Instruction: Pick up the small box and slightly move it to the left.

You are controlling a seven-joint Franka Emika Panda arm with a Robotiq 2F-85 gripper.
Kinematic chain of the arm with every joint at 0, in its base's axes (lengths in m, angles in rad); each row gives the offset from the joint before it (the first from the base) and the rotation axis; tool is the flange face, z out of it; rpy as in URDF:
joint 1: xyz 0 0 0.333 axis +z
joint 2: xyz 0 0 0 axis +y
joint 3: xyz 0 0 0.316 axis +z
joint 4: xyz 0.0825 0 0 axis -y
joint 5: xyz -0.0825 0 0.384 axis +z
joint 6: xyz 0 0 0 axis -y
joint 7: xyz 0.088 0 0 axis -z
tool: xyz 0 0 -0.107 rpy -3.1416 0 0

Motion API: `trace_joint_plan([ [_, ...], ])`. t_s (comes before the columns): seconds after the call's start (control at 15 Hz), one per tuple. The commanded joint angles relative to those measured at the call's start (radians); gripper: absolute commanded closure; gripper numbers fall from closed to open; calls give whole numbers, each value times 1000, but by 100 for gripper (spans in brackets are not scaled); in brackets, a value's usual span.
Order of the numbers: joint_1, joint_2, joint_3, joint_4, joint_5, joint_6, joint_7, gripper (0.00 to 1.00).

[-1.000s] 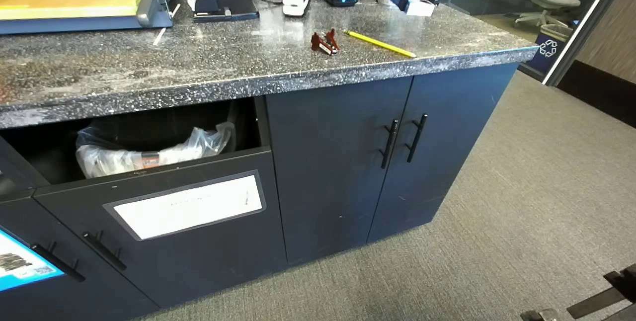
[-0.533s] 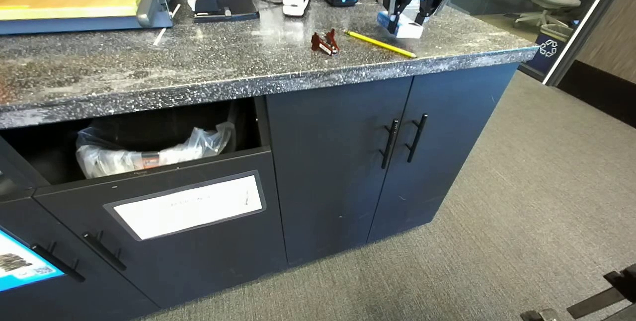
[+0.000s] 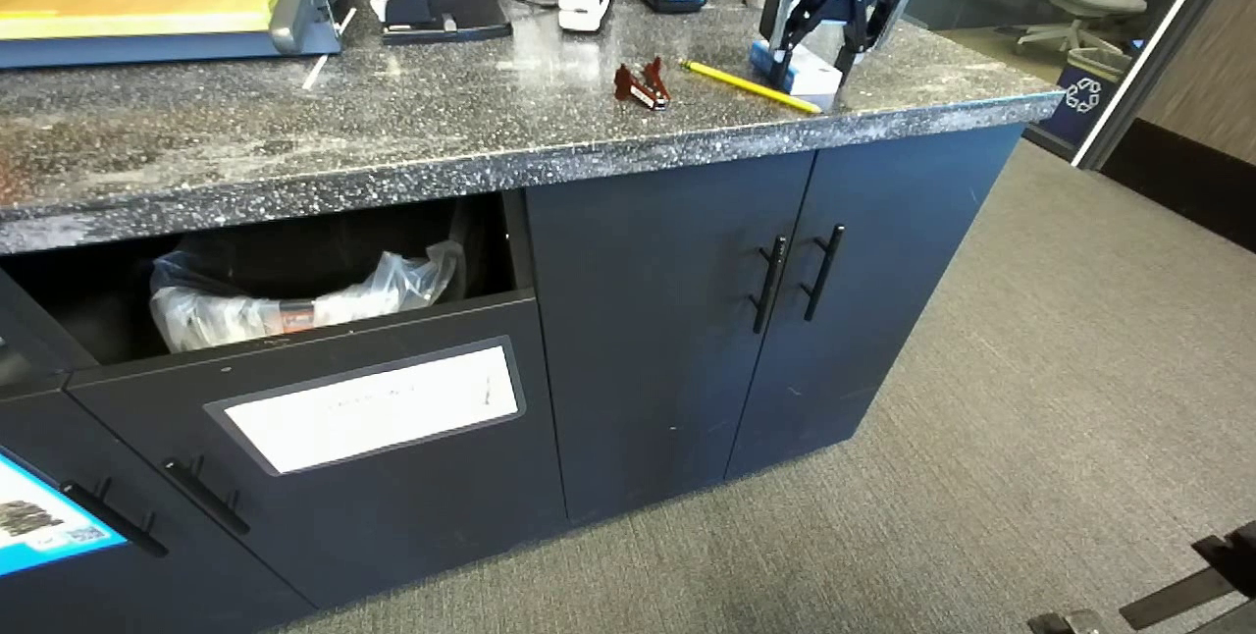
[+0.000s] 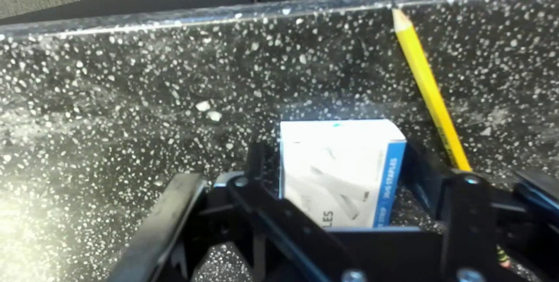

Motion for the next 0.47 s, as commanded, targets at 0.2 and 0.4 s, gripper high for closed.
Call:
trace_joint_plan([
  [0.2, -19, -61, 14, 125, 17, -242, 14, 0],
  [0.4, -18, -102, 11, 54, 8, -240, 4, 0],
])
